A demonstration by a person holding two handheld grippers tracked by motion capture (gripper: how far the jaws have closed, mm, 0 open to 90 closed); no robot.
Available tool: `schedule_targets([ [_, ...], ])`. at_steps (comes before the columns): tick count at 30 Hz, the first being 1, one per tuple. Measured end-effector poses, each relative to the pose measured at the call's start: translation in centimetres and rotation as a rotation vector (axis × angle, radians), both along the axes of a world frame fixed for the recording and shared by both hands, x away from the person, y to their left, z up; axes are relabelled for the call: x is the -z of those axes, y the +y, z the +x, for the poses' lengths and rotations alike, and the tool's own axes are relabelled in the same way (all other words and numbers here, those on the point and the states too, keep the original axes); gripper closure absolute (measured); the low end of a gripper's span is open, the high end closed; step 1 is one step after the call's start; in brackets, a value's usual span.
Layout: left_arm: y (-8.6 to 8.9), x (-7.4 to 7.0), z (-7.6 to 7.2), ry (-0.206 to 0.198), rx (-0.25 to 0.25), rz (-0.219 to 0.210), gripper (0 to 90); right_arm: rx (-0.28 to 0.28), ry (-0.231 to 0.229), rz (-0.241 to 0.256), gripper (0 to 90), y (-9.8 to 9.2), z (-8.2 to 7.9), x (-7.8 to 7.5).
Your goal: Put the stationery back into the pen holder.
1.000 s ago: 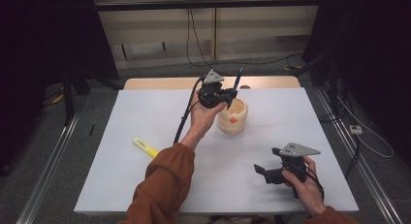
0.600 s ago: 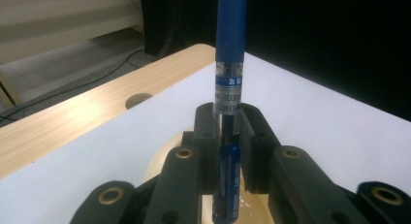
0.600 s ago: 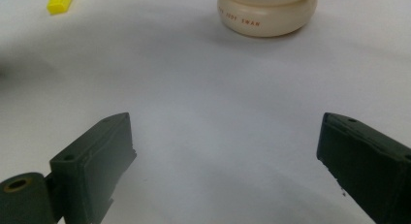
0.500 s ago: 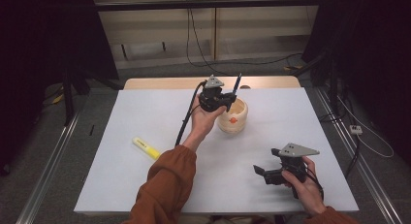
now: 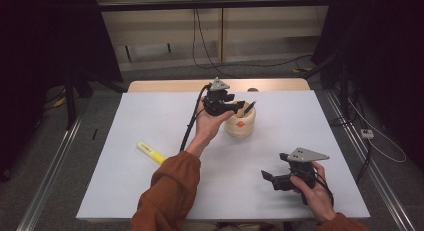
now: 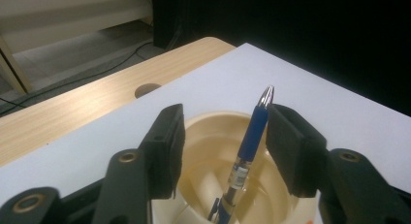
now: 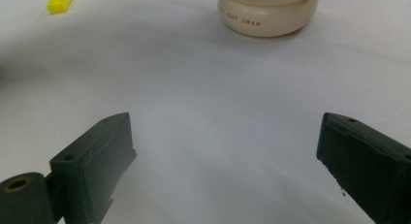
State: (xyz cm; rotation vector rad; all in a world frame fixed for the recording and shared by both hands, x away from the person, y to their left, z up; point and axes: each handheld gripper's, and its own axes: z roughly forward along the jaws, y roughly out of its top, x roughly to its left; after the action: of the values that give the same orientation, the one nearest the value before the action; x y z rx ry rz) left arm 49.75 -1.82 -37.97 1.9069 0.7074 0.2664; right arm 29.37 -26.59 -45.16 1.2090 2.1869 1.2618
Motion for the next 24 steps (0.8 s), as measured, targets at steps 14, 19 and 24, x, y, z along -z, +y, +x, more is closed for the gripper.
schedule_targets([
  [14,3.0,-1.2,-1.4,0.029,-0.023,0.023,10.0,0.004,-0.001,-0.007,6.1,0.1,0.0,0.0],
  [19,4.4,-1.1,-1.9,0.052,-0.034,0.020,6.8,0.004,-0.001,-0.007,6.2,0.1,0.1,0.0],
  [24,5.5,-1.0,-2.5,0.060,-0.039,0.022,6.6,0.004,0.000,-0.010,6.2,0.2,0.1,0.0],
])
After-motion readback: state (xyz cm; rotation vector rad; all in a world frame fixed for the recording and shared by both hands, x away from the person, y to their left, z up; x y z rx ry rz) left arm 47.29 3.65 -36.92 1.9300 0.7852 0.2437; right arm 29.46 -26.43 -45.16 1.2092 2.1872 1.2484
